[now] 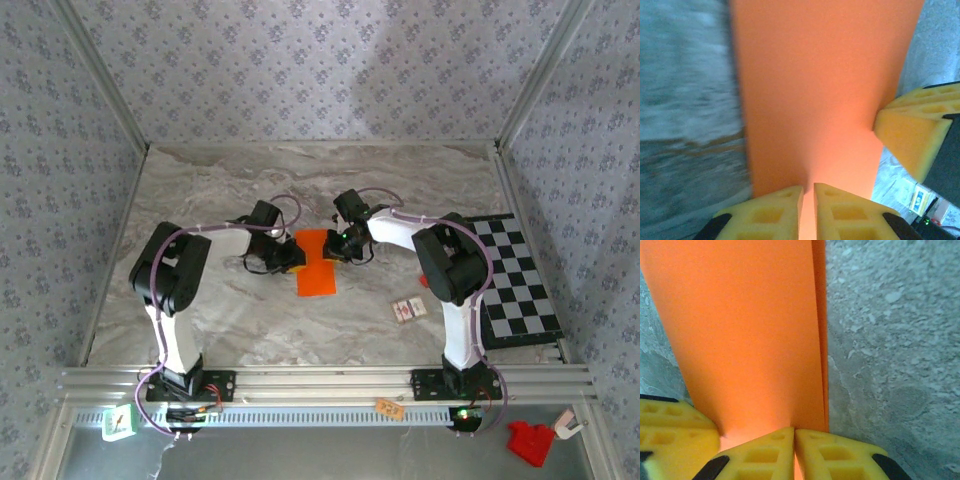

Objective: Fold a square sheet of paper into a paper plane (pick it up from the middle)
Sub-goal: First fold the square sheet of paper in half at the center of the table.

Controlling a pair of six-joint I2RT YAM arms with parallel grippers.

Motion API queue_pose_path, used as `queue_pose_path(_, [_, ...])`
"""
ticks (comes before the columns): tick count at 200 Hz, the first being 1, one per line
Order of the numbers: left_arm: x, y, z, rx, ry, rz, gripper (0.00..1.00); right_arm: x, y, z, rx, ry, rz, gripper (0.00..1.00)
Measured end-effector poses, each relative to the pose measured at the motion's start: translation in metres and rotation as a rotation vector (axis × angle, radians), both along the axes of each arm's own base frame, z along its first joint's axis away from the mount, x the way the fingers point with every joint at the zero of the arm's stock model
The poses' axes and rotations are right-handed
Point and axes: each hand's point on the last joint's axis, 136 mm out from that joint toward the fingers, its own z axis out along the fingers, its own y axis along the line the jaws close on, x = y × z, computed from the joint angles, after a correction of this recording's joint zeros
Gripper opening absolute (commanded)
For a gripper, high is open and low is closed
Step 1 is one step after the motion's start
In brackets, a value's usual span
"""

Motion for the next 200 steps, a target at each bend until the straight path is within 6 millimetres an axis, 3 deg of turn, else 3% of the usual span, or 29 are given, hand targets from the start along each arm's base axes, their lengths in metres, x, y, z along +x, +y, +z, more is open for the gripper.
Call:
queue_pose_path(29, [0.006,0.028,0.003,0.036,-0.001,0.045,0.22,0.0,0.0,0.001,0.002,-0.002,-0.001,0.16])
queue_pose_path(49, [0.011,0.037,0.013,0.04,-0.019,0.073,0.26,0.001,0.001,0.003,0.006,-0.001,-0.01,0.17])
queue_pose_path(80, [0.019,0.029,0.041,-0.01,-0.076,0.107,0.38,0.013,0.008,0.017,0.018,-0.02,-0.032,0.18])
queue_pose_path(104, [0.027,0.024,0.052,-0.044,-0.097,0.15,0.44,0.029,0.01,0.019,-0.002,-0.042,-0.062,0.18])
queue_pose_path(145, [0.031,0.02,0.05,-0.076,-0.08,0.212,0.49,0.049,0.016,0.023,-0.01,-0.082,-0.08,0.21])
queue_pose_path(200, [0.034,0.011,0.047,-0.092,-0.067,0.223,0.51,0.049,0.017,0.034,0.007,-0.135,-0.021,0.34])
